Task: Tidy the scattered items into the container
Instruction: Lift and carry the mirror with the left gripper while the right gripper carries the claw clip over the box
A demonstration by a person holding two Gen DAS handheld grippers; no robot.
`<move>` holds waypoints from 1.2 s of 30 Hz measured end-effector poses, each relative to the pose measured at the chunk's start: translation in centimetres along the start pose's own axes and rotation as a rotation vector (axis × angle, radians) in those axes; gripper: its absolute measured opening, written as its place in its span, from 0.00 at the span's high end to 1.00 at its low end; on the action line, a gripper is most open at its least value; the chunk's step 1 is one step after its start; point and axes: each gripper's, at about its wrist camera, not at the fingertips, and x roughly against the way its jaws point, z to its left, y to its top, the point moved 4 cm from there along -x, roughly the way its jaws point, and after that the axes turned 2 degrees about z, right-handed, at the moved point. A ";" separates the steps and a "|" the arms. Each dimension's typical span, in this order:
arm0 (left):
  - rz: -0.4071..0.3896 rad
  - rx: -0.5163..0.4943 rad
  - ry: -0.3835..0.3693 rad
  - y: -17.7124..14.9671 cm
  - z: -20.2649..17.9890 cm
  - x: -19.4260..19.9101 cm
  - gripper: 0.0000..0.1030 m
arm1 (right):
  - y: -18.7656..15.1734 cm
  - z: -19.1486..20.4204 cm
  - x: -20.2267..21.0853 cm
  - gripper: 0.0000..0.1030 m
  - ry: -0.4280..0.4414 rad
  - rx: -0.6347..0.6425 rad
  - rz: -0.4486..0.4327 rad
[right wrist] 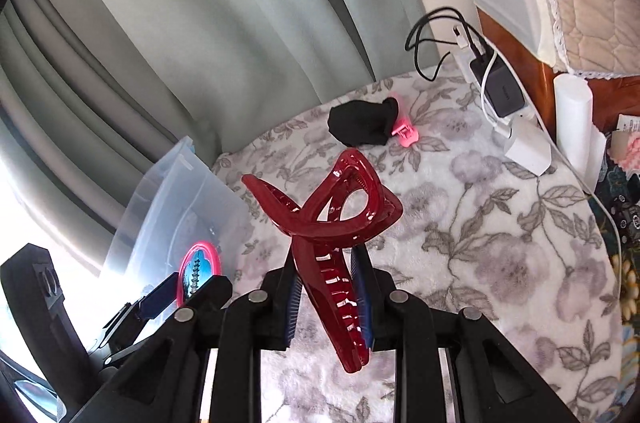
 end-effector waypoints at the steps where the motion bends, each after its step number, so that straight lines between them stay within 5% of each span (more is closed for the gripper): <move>1: -0.016 0.002 0.001 0.3 0.0 0.7 0.28 | 0.1 0.3 0.6 0.75 0.005 0.004 -0.012; 22: -0.265 0.066 0.003 3.0 2.1 12.3 0.28 | 0.9 5.5 8.3 0.75 0.064 0.073 -0.166; 36: -0.380 0.196 0.022 3.1 7.7 17.3 0.28 | 0.7 12.9 10.4 0.75 0.127 0.224 -0.210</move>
